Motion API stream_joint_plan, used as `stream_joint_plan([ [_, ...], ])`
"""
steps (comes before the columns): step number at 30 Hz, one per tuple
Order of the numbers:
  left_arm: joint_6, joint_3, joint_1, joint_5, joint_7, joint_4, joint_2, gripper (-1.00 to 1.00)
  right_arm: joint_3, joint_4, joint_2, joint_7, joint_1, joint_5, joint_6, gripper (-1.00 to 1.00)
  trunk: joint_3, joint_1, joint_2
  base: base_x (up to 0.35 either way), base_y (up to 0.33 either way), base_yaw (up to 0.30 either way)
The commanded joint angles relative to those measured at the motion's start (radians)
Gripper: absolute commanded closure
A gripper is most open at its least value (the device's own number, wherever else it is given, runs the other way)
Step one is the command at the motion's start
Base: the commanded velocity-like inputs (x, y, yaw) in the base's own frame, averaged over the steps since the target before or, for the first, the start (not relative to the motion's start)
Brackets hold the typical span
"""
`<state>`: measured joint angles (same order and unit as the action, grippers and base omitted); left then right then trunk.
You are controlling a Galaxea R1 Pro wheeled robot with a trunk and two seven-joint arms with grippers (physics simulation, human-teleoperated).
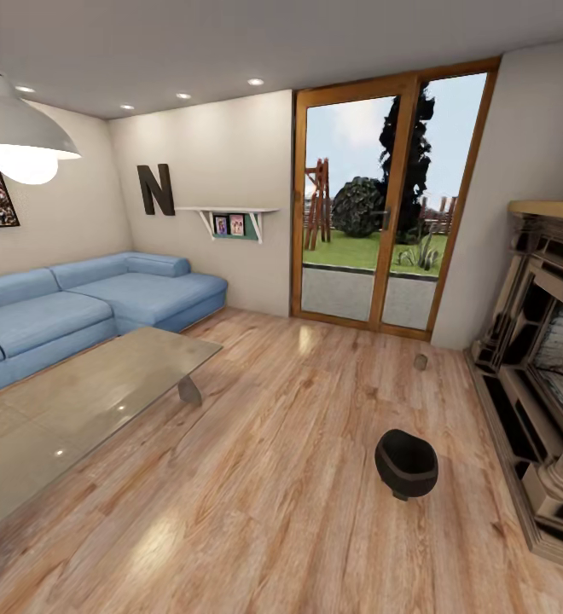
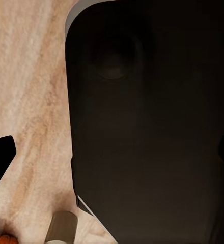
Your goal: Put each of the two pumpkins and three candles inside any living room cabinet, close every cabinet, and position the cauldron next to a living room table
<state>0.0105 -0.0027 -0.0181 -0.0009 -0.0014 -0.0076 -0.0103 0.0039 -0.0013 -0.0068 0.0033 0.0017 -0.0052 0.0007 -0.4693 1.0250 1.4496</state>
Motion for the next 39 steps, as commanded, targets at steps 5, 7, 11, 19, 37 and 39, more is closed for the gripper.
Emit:
stream_joint_plan([
  [5, 0.007, -0.005, -0.002, -0.002, 0.0, -0.001, -0.011, -1.0, 0.0, 0.0, -0.001, 0.004, 0.0, -0.002, -0.003, -1.0, -0.001, 0.0, 0.0, 0.0, 0.0, 0.0],
  [7, 0.007, -0.006, -0.003, -0.002, 0.0, -0.001, -0.011, -1.0, -0.001, 0.0, -0.001, 0.004, 0.0, -0.002, -0.003, -1.0, -0.001, 0.0, 0.0, 0.0, 0.0, 0.0],
  [11, 0.006, -0.006, -0.002, -0.001, 0.0, -0.002, -0.013, -1.0, 0.0, 0.0, 0.0, 0.005, 0.0, -0.002, -0.004, -1.0, -0.001, 0.0, 0.0, 0.0, 0.0, 0.0],
  [19, 0.005, -0.005, -0.002, -0.001, 0.0, -0.002, -0.013, -1.0, 0.0, 0.0, 0.0, 0.004, 0.0, -0.002, -0.004, -1.0, -0.001, 0.0, 0.0, 0.0, 0.0, 0.0],
  [37, 0.003, -0.006, -0.002, -0.001, 0.0, -0.002, -0.013, -1.0, 0.001, 0.0, 0.0, 0.006, 0.0, -0.004, -0.005, -1.0, 0.009, 0.0, 0.0, 0.099, 0.0, -0.1],
  [39, 0.0, -0.005, -0.002, -0.001, 0.0, -0.002, -0.013, -1.0, 0.001, 0.0, 0.001, 0.006, 0.0, -0.004, -0.005, -1.0, 0.011, 0.0, 0.0, 0.296, 0.0, -0.217],
])
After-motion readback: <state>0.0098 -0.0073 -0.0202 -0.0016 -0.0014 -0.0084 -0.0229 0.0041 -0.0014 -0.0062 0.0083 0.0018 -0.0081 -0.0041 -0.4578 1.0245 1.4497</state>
